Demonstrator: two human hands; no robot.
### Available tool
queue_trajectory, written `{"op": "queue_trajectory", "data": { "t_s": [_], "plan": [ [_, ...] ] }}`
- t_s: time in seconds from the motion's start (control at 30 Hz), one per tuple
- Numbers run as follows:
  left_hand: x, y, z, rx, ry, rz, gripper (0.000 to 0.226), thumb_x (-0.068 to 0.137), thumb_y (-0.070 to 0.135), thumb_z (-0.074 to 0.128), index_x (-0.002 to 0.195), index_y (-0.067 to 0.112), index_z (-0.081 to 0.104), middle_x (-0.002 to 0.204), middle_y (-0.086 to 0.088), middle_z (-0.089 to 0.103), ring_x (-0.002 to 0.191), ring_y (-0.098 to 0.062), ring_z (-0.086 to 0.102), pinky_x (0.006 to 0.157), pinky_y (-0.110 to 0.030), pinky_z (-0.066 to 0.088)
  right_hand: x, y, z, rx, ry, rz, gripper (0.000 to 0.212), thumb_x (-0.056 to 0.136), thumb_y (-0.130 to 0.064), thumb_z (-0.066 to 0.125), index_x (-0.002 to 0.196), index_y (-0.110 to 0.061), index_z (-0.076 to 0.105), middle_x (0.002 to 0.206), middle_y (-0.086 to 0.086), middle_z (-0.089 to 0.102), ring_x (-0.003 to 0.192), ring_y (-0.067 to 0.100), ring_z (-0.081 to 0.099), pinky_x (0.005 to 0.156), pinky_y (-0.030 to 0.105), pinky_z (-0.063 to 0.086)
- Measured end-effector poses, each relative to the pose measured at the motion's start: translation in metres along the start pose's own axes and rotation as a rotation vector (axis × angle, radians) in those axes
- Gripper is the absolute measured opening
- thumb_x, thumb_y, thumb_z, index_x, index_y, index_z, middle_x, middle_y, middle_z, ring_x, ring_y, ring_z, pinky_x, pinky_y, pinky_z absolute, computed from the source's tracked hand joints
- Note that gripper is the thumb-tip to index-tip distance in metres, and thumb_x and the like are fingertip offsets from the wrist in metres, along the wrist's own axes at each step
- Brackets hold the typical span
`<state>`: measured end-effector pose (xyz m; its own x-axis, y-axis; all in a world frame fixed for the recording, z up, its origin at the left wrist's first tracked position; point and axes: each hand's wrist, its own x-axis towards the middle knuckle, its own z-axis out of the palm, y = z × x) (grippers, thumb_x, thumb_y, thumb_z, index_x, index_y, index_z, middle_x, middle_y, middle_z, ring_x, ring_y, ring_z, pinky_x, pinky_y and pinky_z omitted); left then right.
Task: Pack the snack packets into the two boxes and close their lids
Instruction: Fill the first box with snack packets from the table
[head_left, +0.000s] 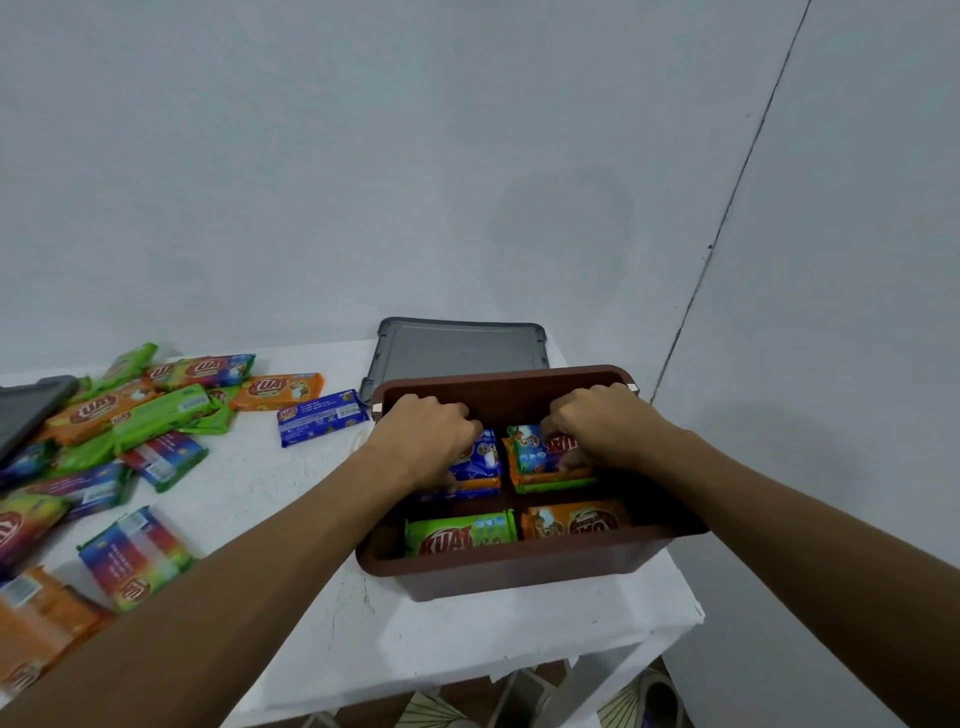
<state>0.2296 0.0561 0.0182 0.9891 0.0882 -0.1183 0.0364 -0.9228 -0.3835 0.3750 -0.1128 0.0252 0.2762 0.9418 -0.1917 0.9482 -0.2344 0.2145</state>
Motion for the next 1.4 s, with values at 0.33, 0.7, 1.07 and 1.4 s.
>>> {"op": "queue_trajectory", "data": {
  "t_s": [0.33,0.7,1.07,1.4],
  "plan": [
    [-0.025,-0.032,-0.005,-0.325,0.076,0.022,0.035,0.088,0.054,0.058,0.108,0.026,0.062,0.103,0.003,0.064,0.095,-0.017,0.059,0.076,-0.032,0.047,0.006,-0.002,-0.017,0.252,0.055,0.073,0.019,0.091,-0.036,0.060,0.108,-0.031,0.066,0.095,-0.015,0.066,0.090,0.009,0.062,0.073,0.031,0.051],
    [-0.124,-0.136,0.094,-0.476,0.335,-0.303,0.030,0.089,0.031,0.064,0.116,0.019,0.064,0.120,-0.002,0.062,0.111,-0.025,0.056,0.087,-0.039,0.048,0.087,-0.100,-0.081,0.395,0.490,-0.034,0.012,0.091,-0.029,0.056,0.089,-0.025,0.067,0.074,-0.008,0.064,0.066,0.007,0.054,0.059,0.031,0.046],
    [-0.180,-0.230,0.176,-0.442,0.111,-0.475,0.056,0.091,0.042,0.056,0.142,0.024,0.041,0.153,-0.004,0.032,0.139,-0.026,0.031,0.110,-0.045,0.032,0.216,-0.219,-0.092,0.044,-0.128,-0.066,0.047,0.091,-0.021,0.059,0.137,-0.022,0.047,0.127,0.008,0.056,0.110,0.027,0.055,0.085,0.037,0.050],
    [-0.174,-0.258,0.202,-0.449,0.111,-0.448,0.065,0.091,0.040,0.058,0.145,0.015,0.033,0.144,-0.011,0.037,0.130,-0.031,0.035,0.107,-0.042,0.034,0.243,-0.250,-0.052,-0.023,-0.124,0.113,0.068,0.083,-0.029,0.072,0.141,-0.012,0.039,0.139,0.015,0.042,0.121,0.029,0.046,0.093,0.042,0.046]
  ]
}}
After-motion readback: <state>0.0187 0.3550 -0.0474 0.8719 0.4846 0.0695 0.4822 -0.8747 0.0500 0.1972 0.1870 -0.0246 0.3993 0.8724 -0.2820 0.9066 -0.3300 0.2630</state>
